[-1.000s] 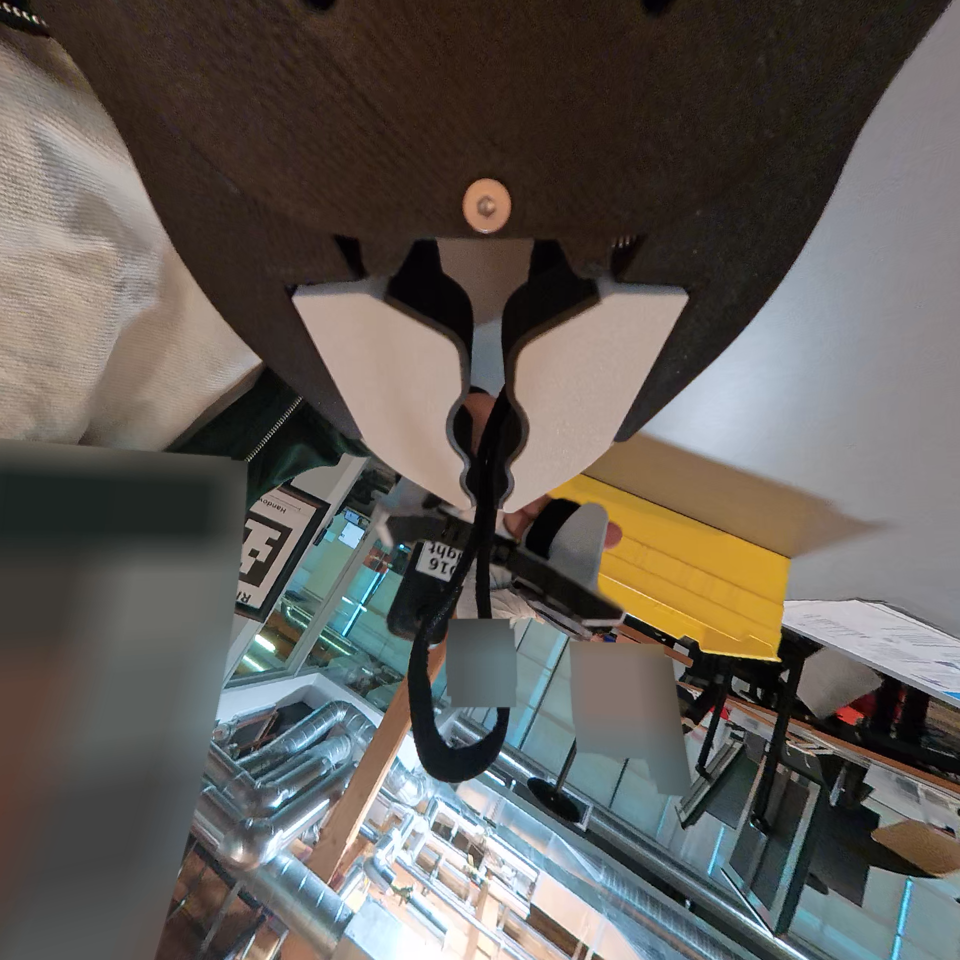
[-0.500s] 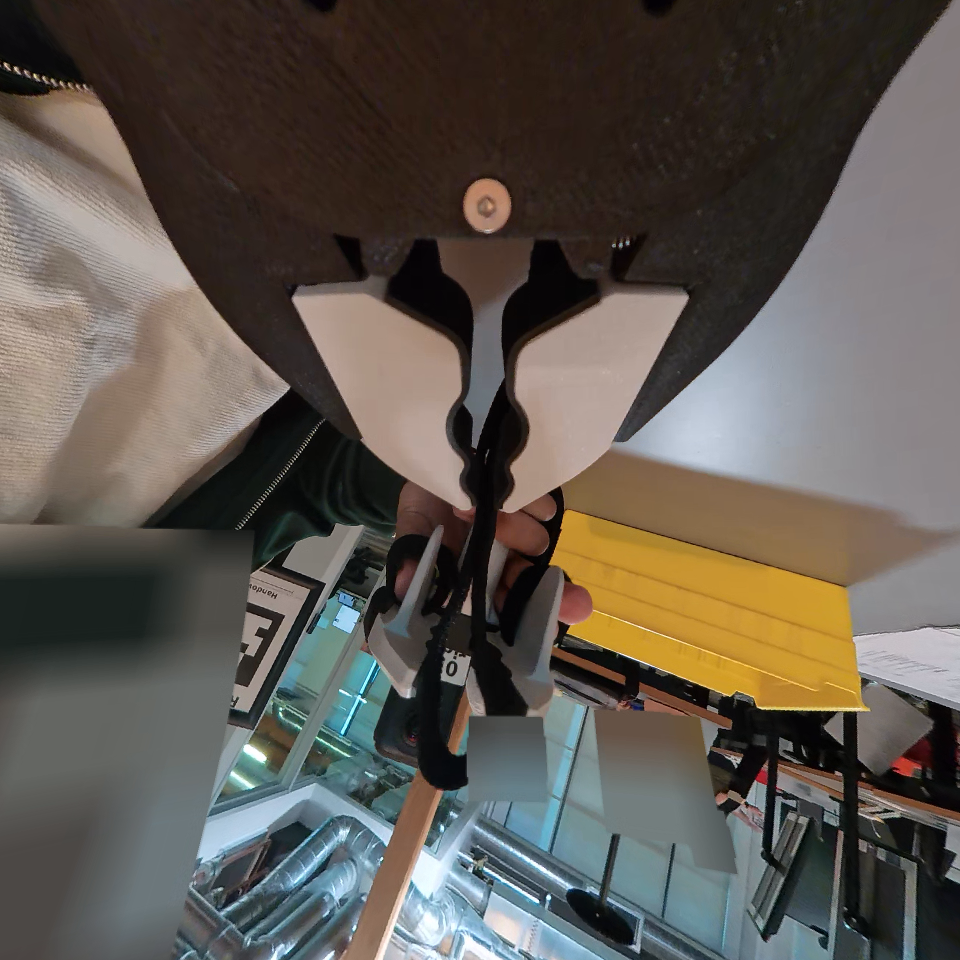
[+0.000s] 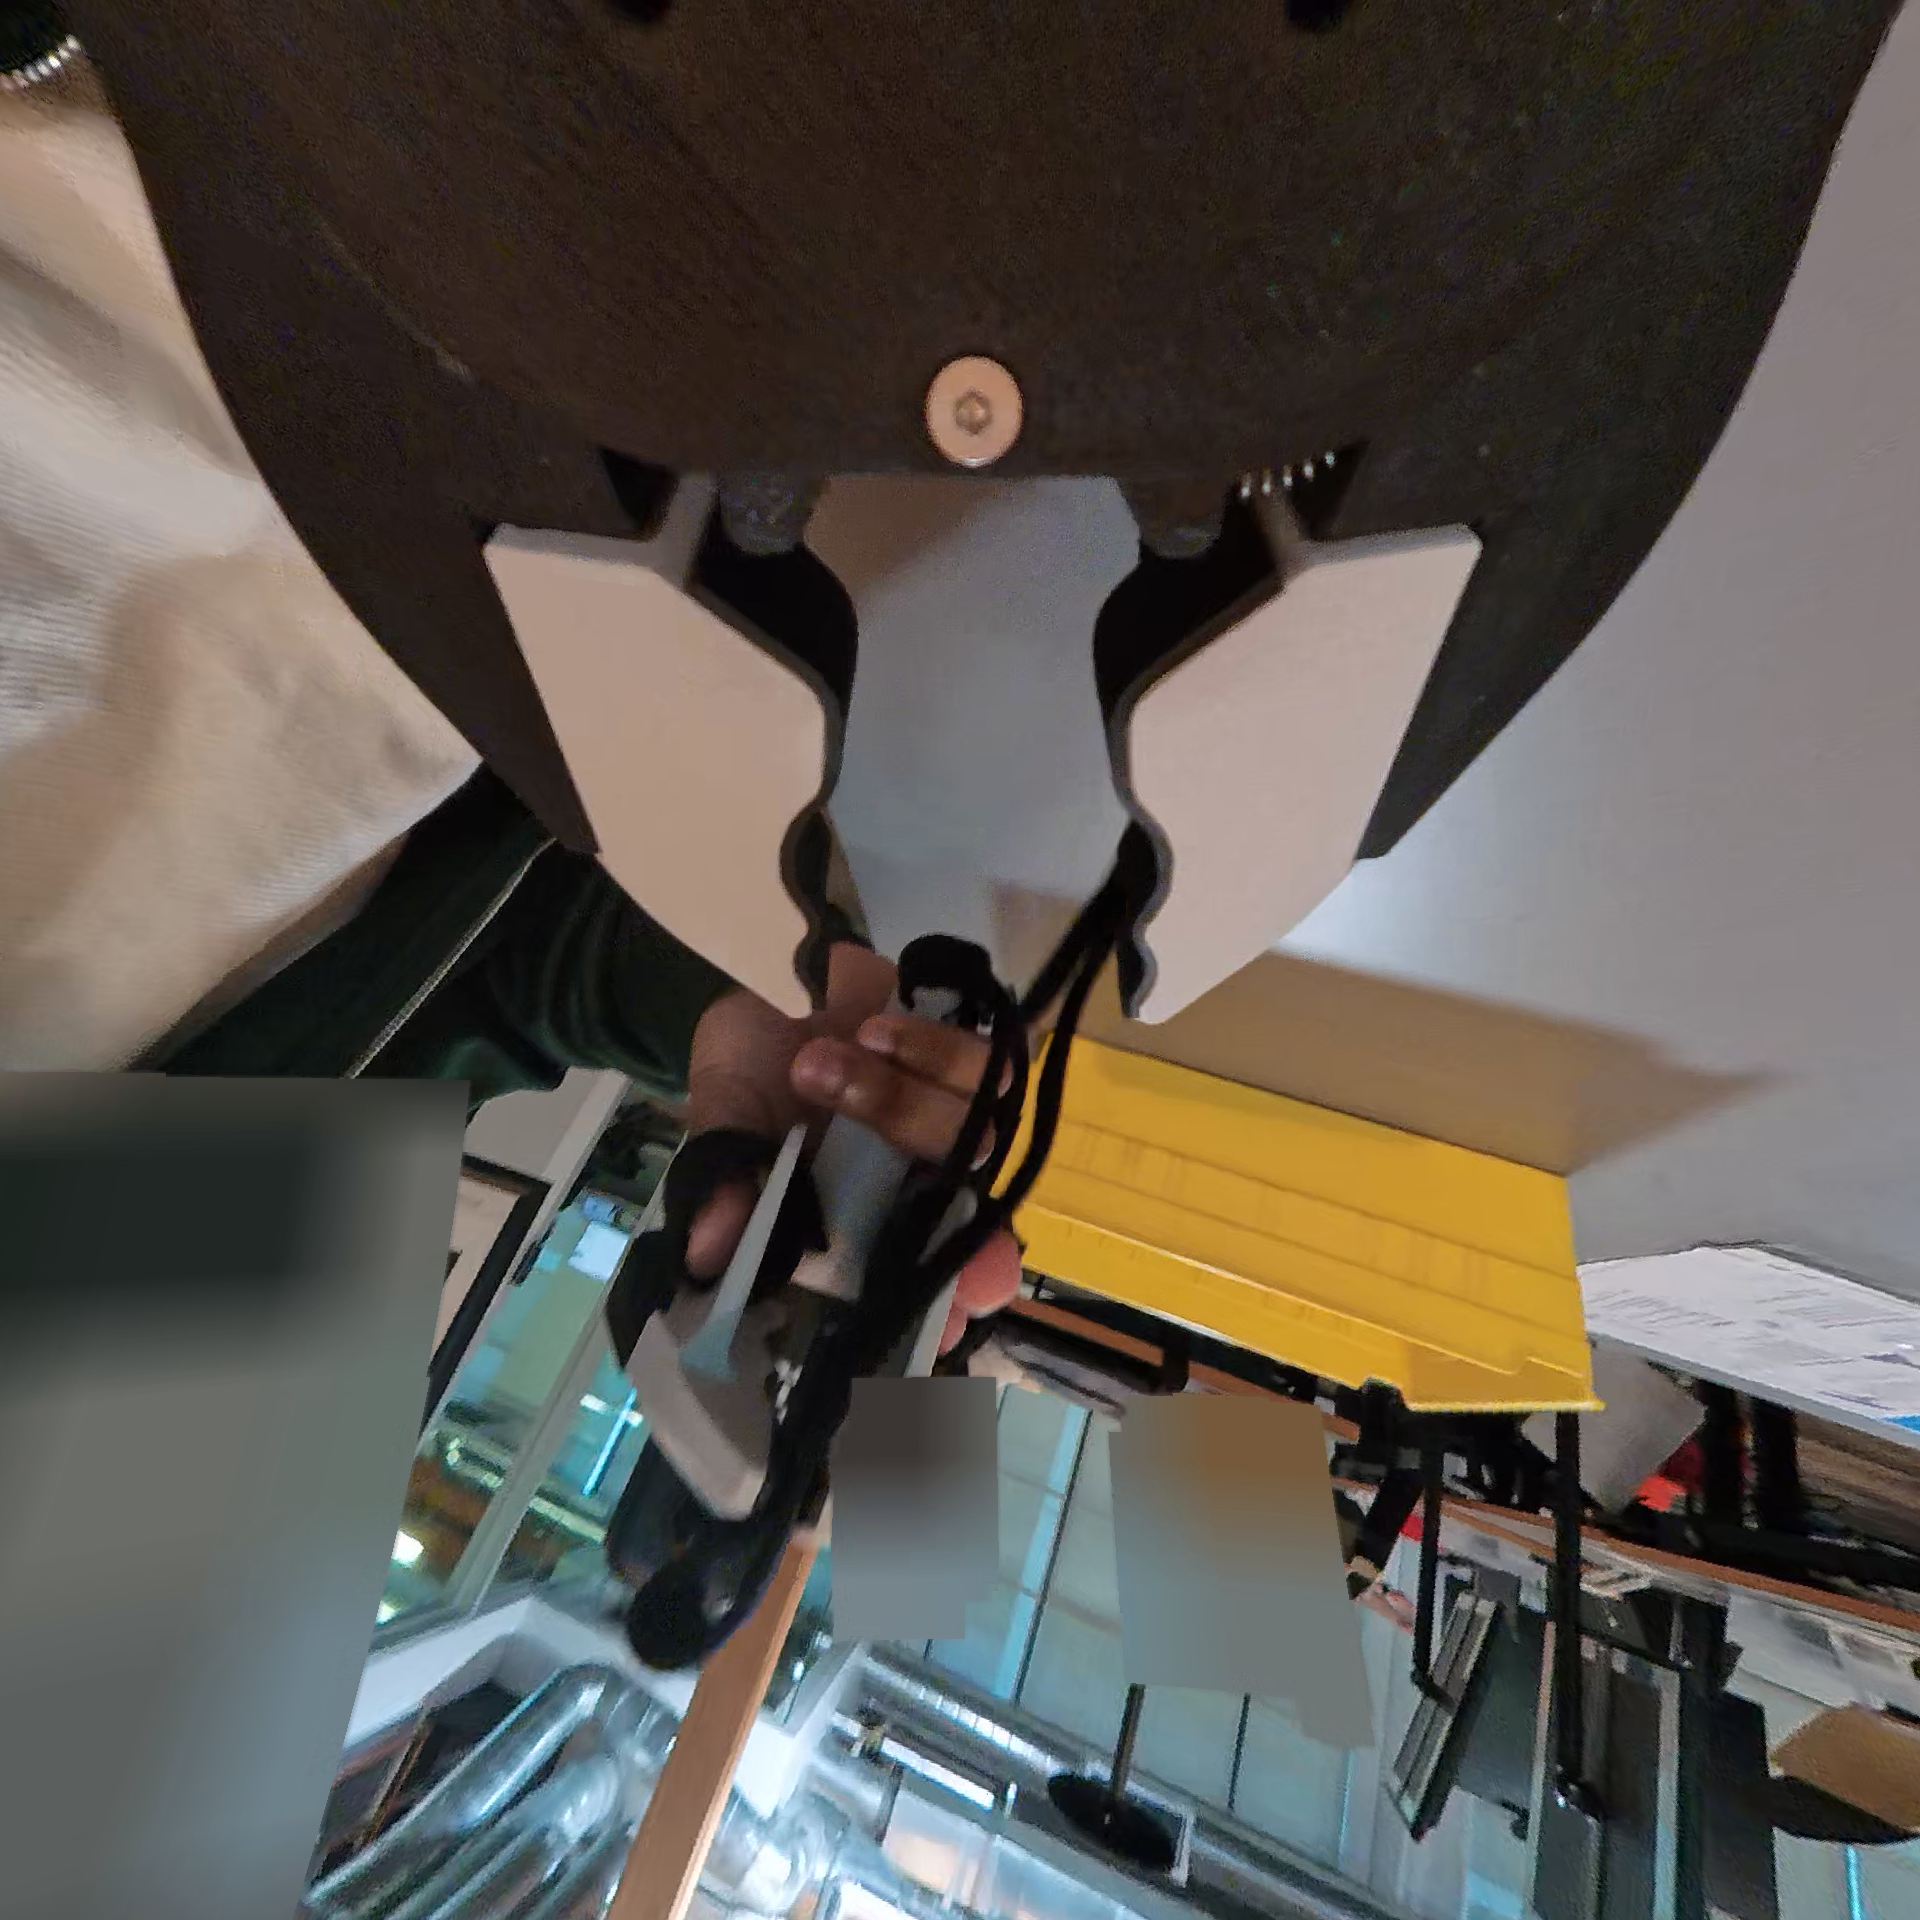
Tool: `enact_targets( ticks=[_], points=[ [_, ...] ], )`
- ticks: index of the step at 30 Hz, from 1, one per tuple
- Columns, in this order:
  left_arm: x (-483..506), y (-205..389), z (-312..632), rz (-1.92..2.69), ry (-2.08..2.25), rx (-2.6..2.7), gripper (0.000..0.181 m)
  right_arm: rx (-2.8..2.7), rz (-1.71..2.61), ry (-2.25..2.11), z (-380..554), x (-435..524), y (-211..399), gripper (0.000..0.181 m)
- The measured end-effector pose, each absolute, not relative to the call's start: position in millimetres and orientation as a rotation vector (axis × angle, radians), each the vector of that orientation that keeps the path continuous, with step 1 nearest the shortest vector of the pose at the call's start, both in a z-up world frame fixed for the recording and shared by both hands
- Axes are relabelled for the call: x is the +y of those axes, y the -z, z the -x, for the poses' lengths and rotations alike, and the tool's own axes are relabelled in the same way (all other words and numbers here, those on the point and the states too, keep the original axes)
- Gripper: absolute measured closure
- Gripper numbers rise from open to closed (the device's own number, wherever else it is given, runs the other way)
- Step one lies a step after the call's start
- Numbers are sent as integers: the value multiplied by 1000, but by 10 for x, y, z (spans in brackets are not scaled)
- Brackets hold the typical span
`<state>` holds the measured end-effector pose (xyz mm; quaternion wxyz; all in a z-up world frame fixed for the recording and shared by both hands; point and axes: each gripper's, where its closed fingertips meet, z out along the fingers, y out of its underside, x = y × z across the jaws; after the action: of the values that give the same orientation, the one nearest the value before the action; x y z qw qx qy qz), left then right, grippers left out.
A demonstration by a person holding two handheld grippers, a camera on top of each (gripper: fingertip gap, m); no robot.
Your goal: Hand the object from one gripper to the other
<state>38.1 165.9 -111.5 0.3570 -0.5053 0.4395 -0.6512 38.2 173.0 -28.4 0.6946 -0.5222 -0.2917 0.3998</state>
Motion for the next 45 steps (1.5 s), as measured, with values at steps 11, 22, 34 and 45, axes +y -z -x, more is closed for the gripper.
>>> enact_targets(
  ticks=[11,22,34,45],
  points=[
    [1571,1354,-470,1355,1528,1305,138,-596,1152,-981,-421,1695,140,175],
    [1502,1385,-448,1353,1519,1382,177,-560,1154,-1036,-442,1716,130,169],
    [1748,852,-224,1241,1605,1082,177,-510,1320,-1073,-353,2004,616,87],
    [1814,670,-116,1198,1652,977,177,-824,1531,-1069,129,1791,1228,153]
  ],
)
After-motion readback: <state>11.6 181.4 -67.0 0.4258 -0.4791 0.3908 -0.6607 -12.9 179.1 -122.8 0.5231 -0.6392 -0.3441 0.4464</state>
